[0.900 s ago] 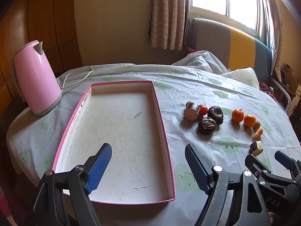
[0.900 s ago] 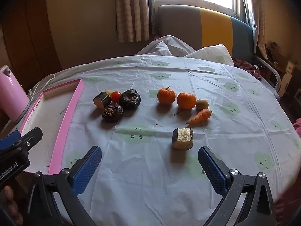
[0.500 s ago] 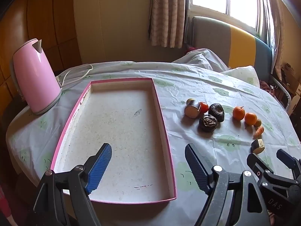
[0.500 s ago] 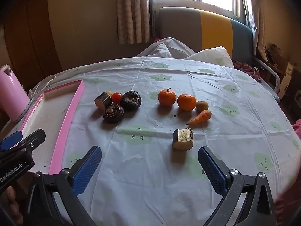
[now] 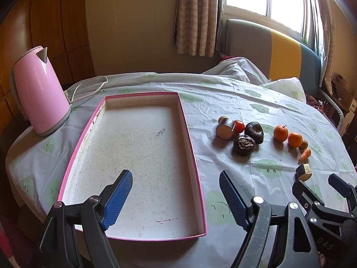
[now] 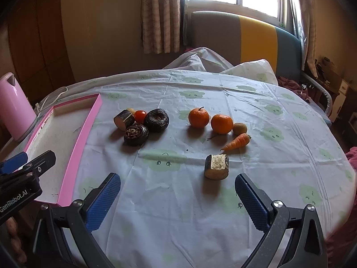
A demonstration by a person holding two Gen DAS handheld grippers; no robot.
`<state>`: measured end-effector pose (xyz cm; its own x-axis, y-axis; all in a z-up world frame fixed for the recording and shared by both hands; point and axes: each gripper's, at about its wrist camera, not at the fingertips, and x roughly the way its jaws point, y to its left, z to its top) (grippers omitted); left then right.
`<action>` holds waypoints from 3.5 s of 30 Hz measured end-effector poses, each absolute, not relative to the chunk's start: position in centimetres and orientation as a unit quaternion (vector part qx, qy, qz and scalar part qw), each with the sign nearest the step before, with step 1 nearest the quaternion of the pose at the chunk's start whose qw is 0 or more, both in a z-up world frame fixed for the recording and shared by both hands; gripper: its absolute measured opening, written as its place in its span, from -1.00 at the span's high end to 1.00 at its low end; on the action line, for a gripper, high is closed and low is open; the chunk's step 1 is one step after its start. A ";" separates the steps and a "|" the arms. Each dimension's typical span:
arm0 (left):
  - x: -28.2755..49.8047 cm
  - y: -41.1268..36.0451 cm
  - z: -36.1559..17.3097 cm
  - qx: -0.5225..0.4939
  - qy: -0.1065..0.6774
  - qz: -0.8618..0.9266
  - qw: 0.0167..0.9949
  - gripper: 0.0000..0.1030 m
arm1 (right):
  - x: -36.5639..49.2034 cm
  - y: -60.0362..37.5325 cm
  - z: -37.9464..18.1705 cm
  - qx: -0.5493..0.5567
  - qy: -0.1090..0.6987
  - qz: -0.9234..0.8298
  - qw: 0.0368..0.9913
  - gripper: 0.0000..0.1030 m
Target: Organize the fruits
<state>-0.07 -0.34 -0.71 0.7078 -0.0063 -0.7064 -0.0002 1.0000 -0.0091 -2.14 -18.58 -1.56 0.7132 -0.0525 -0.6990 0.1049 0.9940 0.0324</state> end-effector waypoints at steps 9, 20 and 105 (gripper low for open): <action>-0.1 -0.6 -0.7 -0.001 0.384 -0.011 0.923 -0.59 | -2.2 -19.3 -1.6 0.041 0.375 -0.047 0.925 -1.00; -0.3 -1.1 -0.6 0.002 0.384 -0.020 0.923 -0.59 | -2.6 -20.2 -1.6 0.044 0.371 -0.055 0.926 -1.00; 3.9 -9.3 -5.3 -0.014 0.440 -0.236 0.866 0.35 | 7.3 -32.1 -7.3 0.146 0.420 -0.069 0.893 0.39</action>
